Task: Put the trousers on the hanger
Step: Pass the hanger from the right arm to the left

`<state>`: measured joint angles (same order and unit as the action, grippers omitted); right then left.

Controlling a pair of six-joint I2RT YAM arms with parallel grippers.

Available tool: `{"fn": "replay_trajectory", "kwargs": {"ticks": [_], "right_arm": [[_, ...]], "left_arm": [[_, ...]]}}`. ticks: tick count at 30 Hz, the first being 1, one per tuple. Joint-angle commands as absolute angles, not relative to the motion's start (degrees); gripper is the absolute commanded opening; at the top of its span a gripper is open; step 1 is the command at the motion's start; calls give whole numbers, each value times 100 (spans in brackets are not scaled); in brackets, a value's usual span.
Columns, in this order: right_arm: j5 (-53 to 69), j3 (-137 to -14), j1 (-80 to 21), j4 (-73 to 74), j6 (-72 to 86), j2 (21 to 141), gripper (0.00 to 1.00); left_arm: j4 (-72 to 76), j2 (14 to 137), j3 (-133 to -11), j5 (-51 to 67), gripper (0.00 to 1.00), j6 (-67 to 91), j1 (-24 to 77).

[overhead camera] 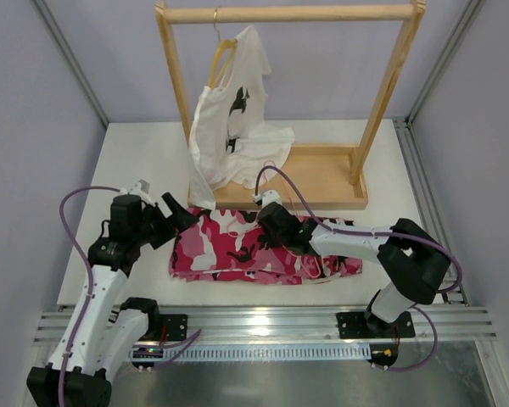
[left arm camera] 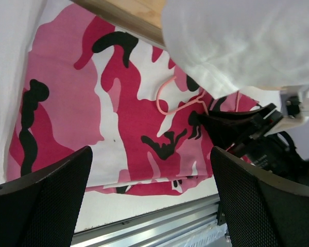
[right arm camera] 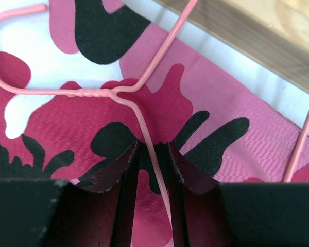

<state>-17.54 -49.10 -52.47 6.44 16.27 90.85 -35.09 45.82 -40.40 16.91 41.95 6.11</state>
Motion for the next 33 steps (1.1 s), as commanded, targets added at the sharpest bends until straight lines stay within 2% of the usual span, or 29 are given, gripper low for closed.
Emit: {"fn": "replay_trajectory", "kwargs": {"ticks": [1, 6, 9, 11, 20, 25, 33], "right_arm": [[-1705, -4896, -5238, 396, 1503, 9123, 29], [-1749, -4860, -5230, 352, 1547, 9079, 22], [-1863, -4834, -5221, 430, 1634, 8896, 8], [-1846, -4773, -5212, 448, 1740, 8685, 4], [-1284, -4632, -5133, 580, 2118, 7341, 4], [-1125, -4457, -5133, 589, 2302, 7067, 4], [-1072, -4131, -5142, 589, 2434, 6610, 4]], "left_arm": [[-3823, 4149, -4254, 1565, 96, 4403, 738], [-3823, 4061, -4245, 1635, 94, 4596, 887], [-3788, 3964, -4184, 1609, 93, 4789, 1098], [-3727, 3842, -4105, 1591, 93, 4930, 1204], [-2910, 4078, -3946, 1442, 96, 5704, 1924], [-2112, 4526, -3955, 1380, 99, 6002, 2407], [-1793, 5263, -4508, 213, 100, 6170, 3848]]}}
